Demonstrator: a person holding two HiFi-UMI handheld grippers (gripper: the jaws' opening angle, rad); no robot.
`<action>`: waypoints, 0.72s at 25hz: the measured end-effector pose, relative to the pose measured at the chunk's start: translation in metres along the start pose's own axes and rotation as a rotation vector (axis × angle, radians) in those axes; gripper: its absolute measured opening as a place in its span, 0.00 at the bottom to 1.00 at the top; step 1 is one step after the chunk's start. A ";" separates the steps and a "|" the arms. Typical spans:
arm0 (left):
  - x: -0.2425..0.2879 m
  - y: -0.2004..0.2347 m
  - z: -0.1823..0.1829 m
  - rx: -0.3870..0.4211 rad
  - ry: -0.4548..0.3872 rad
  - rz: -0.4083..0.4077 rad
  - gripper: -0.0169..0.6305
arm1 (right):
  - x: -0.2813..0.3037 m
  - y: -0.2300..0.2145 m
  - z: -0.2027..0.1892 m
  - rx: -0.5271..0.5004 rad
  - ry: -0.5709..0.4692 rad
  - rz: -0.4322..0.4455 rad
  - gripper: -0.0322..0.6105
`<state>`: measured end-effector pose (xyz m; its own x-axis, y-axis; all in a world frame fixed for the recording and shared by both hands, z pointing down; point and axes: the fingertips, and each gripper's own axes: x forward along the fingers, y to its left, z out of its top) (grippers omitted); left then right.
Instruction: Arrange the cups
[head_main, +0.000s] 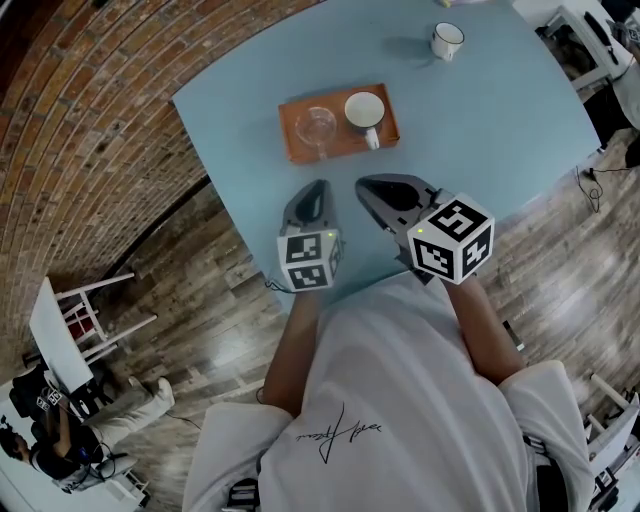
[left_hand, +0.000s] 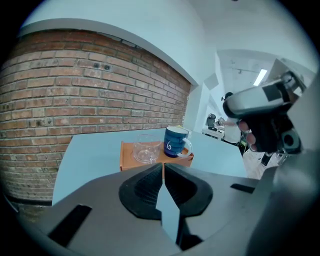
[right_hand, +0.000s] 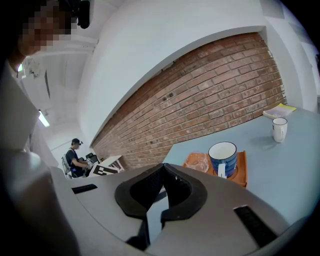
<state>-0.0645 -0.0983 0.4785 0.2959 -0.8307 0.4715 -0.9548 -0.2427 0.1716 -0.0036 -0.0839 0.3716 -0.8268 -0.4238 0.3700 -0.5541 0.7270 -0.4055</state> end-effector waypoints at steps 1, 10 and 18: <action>-0.002 -0.001 0.000 0.014 -0.001 0.005 0.05 | -0.002 0.000 0.001 -0.002 -0.006 -0.005 0.08; -0.016 -0.020 0.010 0.045 -0.017 -0.030 0.04 | -0.019 -0.005 0.005 -0.024 -0.031 -0.044 0.08; -0.031 -0.033 0.027 0.003 -0.045 -0.060 0.04 | -0.032 -0.014 0.009 -0.035 -0.041 -0.065 0.08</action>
<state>-0.0428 -0.0774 0.4351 0.3512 -0.8361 0.4215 -0.9355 -0.2944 0.1954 0.0299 -0.0855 0.3583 -0.7928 -0.4923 0.3595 -0.6038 0.7151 -0.3523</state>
